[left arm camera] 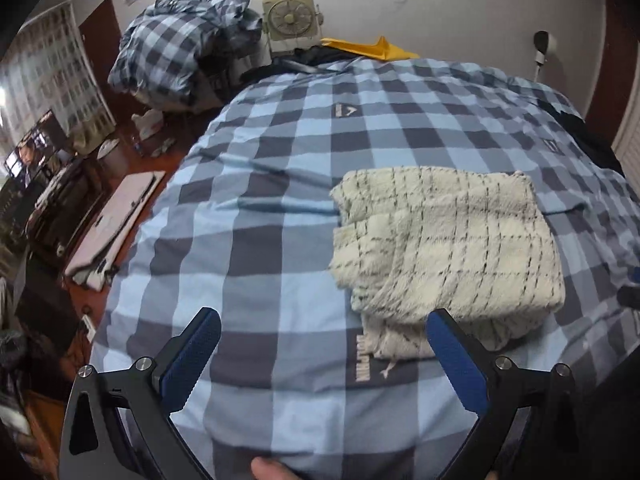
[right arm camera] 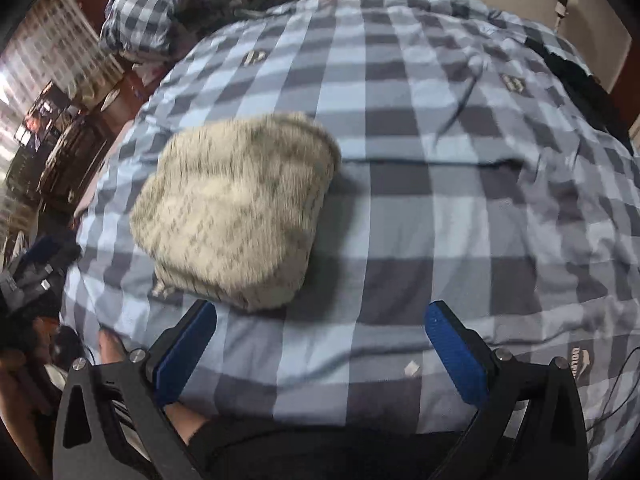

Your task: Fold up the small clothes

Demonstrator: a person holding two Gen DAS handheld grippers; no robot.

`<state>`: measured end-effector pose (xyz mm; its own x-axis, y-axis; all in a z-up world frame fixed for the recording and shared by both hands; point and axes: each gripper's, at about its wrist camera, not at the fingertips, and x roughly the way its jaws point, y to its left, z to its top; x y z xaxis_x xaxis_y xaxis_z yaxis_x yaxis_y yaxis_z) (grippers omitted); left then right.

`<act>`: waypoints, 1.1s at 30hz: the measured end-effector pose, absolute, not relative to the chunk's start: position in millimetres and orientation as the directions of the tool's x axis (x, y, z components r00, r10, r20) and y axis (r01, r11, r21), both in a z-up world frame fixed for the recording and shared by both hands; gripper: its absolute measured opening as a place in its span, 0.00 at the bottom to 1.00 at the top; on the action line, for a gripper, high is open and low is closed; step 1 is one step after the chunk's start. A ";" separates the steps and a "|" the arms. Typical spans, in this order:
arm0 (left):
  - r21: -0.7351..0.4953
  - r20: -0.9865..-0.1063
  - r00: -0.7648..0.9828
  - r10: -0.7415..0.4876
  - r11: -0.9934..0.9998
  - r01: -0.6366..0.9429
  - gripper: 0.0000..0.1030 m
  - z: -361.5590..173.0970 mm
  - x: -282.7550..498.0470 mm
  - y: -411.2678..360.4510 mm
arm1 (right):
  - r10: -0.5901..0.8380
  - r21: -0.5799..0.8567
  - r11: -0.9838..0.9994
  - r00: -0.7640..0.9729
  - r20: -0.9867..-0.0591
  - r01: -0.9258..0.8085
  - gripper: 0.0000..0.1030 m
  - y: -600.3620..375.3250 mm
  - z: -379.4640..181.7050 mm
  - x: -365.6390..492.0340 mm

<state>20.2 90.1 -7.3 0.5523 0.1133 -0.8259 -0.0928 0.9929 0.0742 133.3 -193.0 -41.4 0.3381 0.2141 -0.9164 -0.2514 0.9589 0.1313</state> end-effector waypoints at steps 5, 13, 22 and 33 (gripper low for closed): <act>0.098 -0.848 0.514 0.125 0.992 -0.080 1.00 -17.3 26.8 83.1 | 0.209 0.122 0.959 0.350 -0.913 -0.256 0.99 -194.0 -50.6 132.9; 0.124 -0.870 0.479 0.118 0.992 -0.020 1.00 -30.1 32.9 66.8 | 0.244 0.153 0.948 0.327 -0.913 -0.279 0.99 -183.9 -55.9 143.2; 0.041 -0.912 0.407 0.054 0.998 -0.043 1.00 -51.9 56.7 66.9 | 0.303 0.268 0.952 0.323 -0.896 -0.149 0.99 -193.7 -75.4 189.1; -0.198 -0.943 0.290 -0.160 0.975 -0.104 1.00 -91.3 102.6 98.2 | 0.551 0.547 0.834 0.116 -0.826 -0.067 0.99 -197.7 -118.1 235.1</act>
<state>102.6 98.2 -91.3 0.2905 -0.1603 -0.9434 -0.1041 0.9747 -0.1977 235.1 -197.7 -118.1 0.1160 0.5512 -0.8263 -0.0672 0.8344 0.5471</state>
